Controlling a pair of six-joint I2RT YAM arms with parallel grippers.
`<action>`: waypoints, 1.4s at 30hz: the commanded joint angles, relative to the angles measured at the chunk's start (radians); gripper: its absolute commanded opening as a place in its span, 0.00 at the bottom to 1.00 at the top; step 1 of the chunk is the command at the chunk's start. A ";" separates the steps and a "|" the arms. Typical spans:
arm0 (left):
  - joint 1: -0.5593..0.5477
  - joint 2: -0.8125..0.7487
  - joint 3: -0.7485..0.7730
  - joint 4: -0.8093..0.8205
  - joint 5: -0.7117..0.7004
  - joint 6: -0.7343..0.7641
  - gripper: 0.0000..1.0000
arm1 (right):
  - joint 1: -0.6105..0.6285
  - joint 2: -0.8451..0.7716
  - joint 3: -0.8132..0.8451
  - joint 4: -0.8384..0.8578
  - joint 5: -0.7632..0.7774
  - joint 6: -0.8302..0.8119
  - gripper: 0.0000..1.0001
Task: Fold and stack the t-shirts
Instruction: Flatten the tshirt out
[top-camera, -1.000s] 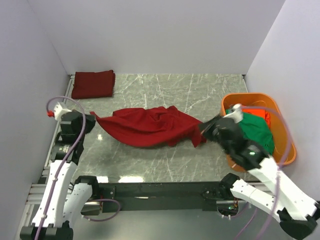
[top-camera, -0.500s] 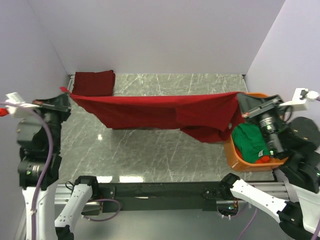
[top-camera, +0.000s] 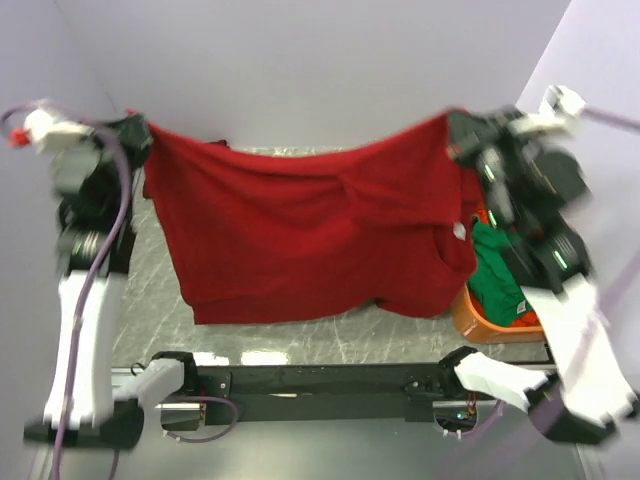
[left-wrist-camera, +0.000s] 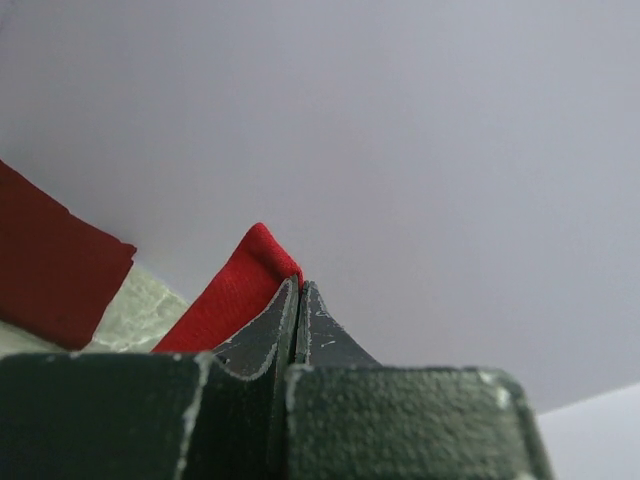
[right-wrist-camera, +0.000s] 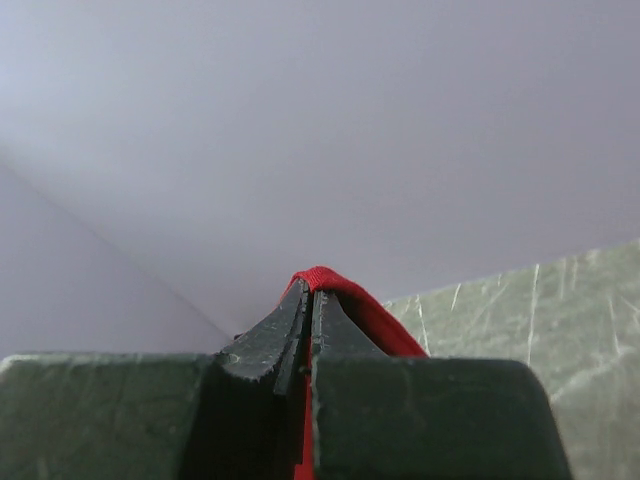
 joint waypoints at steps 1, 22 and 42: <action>0.008 0.141 0.051 0.224 0.019 0.036 0.01 | -0.167 0.187 0.087 0.165 -0.299 0.040 0.00; 0.278 0.711 0.570 0.460 0.403 -0.110 0.01 | -0.306 0.555 0.353 0.438 -0.518 0.112 0.00; 0.295 0.090 -1.001 0.411 0.267 -0.259 0.06 | -0.306 0.266 -0.960 0.239 -0.608 0.253 0.25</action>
